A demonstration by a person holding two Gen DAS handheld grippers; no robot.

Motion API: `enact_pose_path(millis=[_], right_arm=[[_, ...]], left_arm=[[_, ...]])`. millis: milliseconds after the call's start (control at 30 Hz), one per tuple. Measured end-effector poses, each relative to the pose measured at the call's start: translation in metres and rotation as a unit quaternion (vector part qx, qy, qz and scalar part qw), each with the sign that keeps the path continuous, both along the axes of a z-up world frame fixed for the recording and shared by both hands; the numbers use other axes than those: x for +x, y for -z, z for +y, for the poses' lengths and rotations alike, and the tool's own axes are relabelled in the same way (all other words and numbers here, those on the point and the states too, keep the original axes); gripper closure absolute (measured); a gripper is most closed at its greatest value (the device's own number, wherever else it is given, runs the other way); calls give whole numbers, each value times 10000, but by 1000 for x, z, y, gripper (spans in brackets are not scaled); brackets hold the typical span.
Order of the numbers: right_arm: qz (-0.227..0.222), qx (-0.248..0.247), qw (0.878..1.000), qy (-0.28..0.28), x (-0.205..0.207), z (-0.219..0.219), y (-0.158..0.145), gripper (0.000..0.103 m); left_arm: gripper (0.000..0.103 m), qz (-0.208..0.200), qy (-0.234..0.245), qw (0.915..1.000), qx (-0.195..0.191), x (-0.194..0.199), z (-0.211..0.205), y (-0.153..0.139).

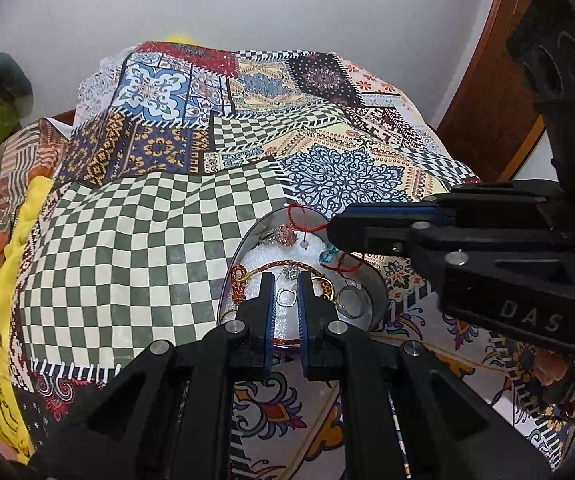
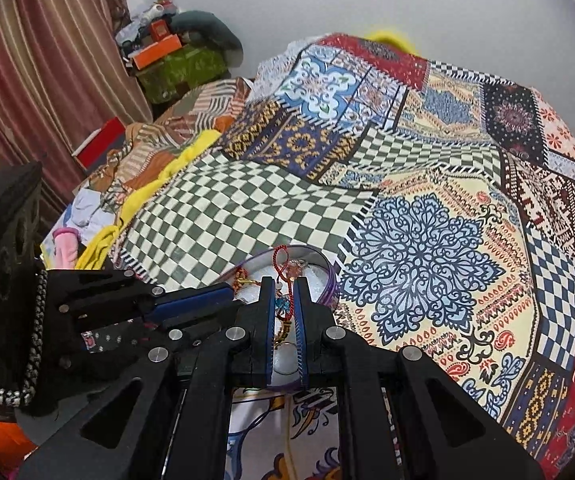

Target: Organize jewelry

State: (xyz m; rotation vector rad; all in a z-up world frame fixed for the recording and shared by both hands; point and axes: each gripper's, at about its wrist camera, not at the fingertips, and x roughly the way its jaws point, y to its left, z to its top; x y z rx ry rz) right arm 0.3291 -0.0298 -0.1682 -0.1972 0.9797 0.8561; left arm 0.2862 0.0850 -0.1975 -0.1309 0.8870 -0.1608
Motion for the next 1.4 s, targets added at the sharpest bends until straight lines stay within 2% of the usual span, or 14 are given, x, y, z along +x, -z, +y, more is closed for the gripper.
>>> enact_pose_path(millis=[200, 500, 633, 700, 867, 1133, 1300, 1400], right_arm=[[2, -88, 10000, -37, 0, 2, 8, 95], [-222, -180, 9995, -158, -6, 6, 5, 95], [-225, -234, 9993, -181, -7, 7, 5, 94], [-203, -234, 9994, -173, -8, 7, 4, 94], [-290, -209, 9993, -98, -13, 2, -4, 87], [-601, 11, 9981, 123, -33, -21, -42, 86], [-1010, 291, 9941, 283, -58, -38, -82, 86], [-1442, 556, 9872, 403, -86, -55, -117, 86]], left_arm=[[94, 66, 1, 10000, 34, 3, -1, 5], [94, 30, 36, 9998, 167, -2, -4, 2], [87, 20, -15, 9997, 246, -4, -3, 0], [86, 18, -39, 9996, 274, -6, -3, -1], [86, 0, -80, 9996, 261, -10, -2, -6], [86, -294, -233, 9990, 247, -32, 0, -38], [86, -772, -367, 9959, 298, -62, -1, -84], [86, -1136, -426, 9919, 362, -85, -6, -114]])
